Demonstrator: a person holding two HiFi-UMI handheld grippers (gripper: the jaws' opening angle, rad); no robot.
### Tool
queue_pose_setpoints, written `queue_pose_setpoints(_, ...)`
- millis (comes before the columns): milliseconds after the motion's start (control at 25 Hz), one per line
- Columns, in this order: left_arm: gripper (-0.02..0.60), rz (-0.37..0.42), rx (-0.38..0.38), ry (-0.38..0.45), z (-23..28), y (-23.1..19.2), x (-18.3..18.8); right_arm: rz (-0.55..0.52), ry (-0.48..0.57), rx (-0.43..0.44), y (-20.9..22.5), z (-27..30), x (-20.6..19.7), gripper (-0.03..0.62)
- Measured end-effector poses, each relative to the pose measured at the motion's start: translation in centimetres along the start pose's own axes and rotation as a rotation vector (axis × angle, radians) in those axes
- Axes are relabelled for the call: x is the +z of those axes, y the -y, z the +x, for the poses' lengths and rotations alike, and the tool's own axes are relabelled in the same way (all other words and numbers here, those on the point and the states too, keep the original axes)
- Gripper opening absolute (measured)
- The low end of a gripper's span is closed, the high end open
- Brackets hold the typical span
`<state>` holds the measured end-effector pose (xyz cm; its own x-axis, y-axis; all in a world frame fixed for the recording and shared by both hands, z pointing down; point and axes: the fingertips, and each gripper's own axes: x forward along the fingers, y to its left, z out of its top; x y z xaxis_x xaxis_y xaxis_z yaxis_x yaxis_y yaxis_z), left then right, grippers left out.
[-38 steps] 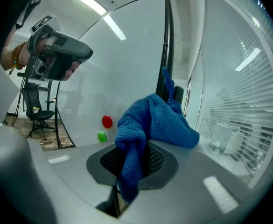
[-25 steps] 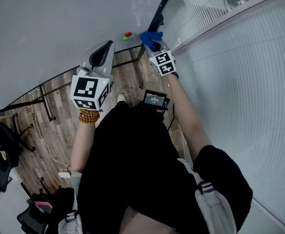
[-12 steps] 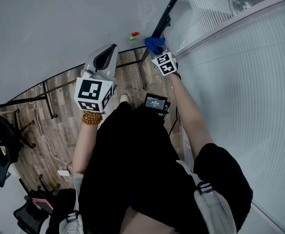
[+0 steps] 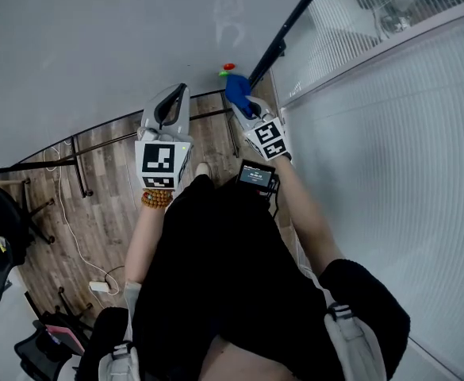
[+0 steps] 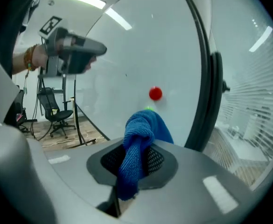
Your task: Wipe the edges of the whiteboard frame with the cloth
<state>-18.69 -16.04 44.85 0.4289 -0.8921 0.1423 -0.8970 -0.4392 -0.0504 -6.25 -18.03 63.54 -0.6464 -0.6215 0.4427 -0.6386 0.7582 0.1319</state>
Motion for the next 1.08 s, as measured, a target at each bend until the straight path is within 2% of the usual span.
queue_pose_setpoints(200, 0.000, -0.051, 0.036, 0.014, -1.3, -0.5, -1.0, -0.023, 0.177, -0.033, -2.5, -4.4, 9.2, 0.058)
queue_pose_setpoints(360, 0.000, -0.050, 0.024, 0.048, -2.2, 0.1, -1.1, 0.052, 0.310, -0.039, -3.6, -7.4, 13.3, 0.058)
queue_pose_setpoints(680, 0.000, -0.059, 0.013, 0.088, -4.3, 0.3, -2.0, 0.233, 0.460, 0.034, -4.8, -10.3, 16.8, 0.058)
queue_pose_setpoints(1080, 0.000, -0.044, -0.032, 0.102, -5.6, 1.0, -2.8, 0.244, 0.514, 0.100, -6.5, -11.1, 19.3, 0.057)
